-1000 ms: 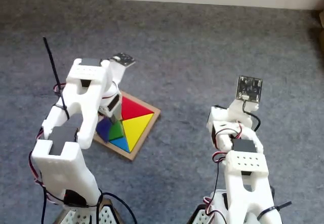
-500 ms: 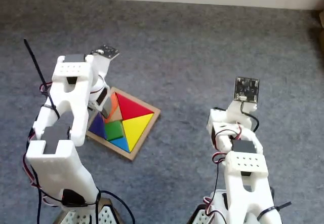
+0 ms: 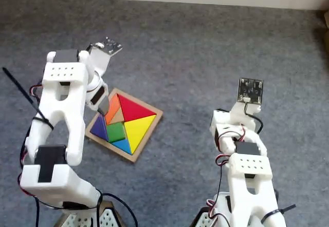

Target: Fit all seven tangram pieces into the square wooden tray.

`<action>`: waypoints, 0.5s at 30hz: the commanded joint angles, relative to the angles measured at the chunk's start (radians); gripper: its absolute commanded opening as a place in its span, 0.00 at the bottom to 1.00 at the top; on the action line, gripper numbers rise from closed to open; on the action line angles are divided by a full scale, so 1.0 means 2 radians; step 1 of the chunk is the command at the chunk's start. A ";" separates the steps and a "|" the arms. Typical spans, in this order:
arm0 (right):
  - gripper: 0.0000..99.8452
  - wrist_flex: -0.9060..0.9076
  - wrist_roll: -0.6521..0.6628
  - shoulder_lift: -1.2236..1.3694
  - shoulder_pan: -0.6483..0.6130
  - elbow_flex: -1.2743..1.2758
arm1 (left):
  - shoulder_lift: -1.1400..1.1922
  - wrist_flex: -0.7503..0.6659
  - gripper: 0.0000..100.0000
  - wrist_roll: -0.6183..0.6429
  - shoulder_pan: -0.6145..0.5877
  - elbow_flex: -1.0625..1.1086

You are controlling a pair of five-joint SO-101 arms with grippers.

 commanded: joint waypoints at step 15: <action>0.01 -0.010 0.008 -0.010 0.003 -0.005 | 0.054 -0.153 0.20 -0.032 -0.014 0.116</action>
